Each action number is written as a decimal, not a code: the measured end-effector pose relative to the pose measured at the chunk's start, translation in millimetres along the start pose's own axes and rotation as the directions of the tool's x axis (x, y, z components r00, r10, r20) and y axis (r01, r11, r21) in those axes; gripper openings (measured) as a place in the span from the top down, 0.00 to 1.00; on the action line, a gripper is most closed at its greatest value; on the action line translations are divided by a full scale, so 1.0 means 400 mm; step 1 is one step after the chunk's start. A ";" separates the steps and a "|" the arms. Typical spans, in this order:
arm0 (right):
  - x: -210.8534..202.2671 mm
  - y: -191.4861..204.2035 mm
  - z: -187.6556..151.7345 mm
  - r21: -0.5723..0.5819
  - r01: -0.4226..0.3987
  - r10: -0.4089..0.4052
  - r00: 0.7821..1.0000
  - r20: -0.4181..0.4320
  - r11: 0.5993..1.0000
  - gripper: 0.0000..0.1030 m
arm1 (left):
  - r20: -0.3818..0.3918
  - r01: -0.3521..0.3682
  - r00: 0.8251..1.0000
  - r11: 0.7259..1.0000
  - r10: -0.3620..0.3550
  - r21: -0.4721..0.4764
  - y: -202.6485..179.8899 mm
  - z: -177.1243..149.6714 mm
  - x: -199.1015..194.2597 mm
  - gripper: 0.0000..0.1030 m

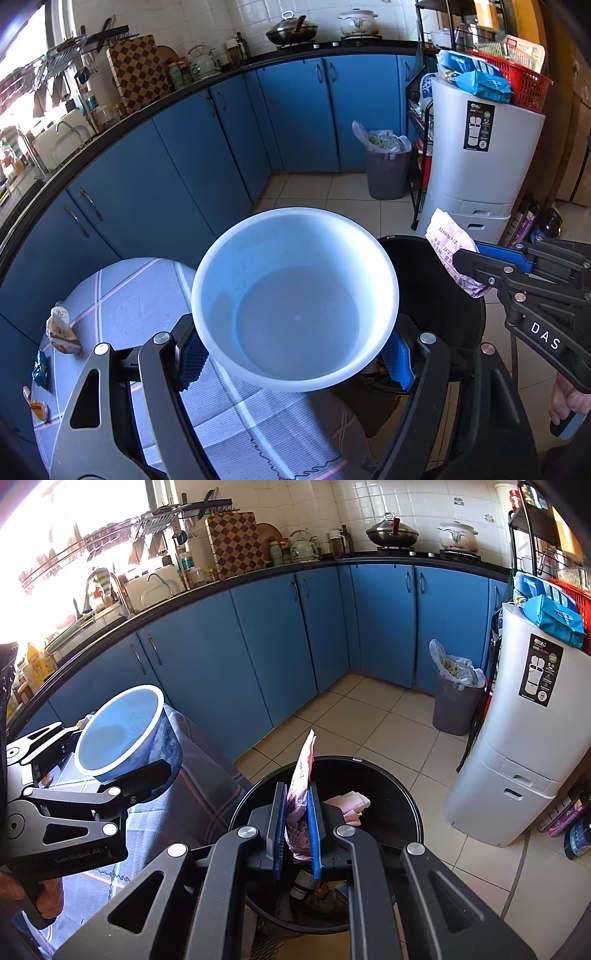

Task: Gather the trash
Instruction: 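Carry the blue bowl and pink wrapper over the black bin and open the left tool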

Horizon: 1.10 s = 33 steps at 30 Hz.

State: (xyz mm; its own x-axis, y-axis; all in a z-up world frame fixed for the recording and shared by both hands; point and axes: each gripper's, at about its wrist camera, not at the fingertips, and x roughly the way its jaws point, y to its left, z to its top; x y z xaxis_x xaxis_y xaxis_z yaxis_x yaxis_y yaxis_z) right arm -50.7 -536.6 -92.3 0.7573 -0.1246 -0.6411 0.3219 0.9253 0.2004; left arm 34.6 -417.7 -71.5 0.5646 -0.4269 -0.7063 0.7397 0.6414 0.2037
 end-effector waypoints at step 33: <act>0.013 -0.056 -0.015 0.060 -0.020 0.020 1.000 0.003 0.998 0.88 | -0.033 0.072 0.997 0.997 -0.073 -0.021 -0.024 0.035 0.044 0.20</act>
State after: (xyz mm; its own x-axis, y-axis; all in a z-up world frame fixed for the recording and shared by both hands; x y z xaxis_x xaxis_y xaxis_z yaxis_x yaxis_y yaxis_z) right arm -57.3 -555.7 -104.7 0.7649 -0.1073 -0.6351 0.3405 0.9044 0.2573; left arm 42.7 -440.2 -76.4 0.4966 -0.4511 -0.7415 0.7706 0.6224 0.1374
